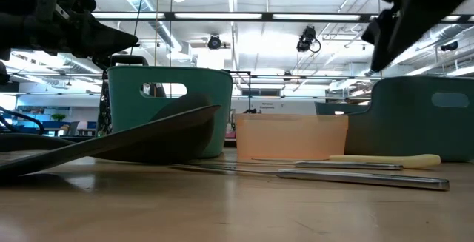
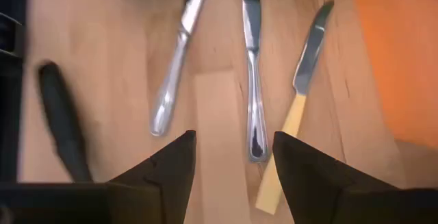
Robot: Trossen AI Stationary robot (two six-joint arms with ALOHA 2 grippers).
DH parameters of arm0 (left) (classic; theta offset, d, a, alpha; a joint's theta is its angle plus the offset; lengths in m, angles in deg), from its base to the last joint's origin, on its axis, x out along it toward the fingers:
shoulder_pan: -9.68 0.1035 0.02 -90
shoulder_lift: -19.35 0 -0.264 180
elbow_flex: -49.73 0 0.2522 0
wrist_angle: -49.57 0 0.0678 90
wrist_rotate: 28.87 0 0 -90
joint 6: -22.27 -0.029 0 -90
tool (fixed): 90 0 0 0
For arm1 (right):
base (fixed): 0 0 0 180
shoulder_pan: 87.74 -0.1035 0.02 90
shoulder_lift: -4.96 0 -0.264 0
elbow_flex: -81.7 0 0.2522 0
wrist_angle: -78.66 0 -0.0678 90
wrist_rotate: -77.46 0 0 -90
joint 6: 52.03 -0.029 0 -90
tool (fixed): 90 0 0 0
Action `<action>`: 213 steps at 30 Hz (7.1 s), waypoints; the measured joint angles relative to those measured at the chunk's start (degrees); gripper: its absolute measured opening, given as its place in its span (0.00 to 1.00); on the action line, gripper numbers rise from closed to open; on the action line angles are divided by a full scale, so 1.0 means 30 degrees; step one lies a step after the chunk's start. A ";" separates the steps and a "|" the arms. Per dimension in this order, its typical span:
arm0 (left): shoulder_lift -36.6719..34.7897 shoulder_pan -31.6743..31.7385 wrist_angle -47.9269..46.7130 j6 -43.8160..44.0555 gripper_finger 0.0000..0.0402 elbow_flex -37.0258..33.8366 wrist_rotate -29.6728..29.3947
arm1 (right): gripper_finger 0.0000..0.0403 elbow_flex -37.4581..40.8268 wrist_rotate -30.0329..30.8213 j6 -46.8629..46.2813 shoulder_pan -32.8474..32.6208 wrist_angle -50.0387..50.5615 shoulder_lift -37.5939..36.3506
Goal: Pick & Place Kitchen Items
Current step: Put the orange knife into the orange bin
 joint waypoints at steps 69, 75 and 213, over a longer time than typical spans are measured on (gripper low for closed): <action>0.0007 0.0007 -0.0743 0.0306 0.02 -0.0007 0.0000 | 0.51 -0.3075 -0.0756 0.3108 0.1267 0.4884 0.8013; 0.0005 0.0003 -0.0741 0.0306 0.02 -0.0007 0.0000 | 0.51 -0.3105 -0.1527 0.3495 0.1271 0.4328 0.8644; 0.0000 0.0007 -0.1042 0.0131 0.02 -0.0007 -0.0001 | 0.21 -0.6892 -0.0360 -0.1877 1.2074 0.4975 0.8271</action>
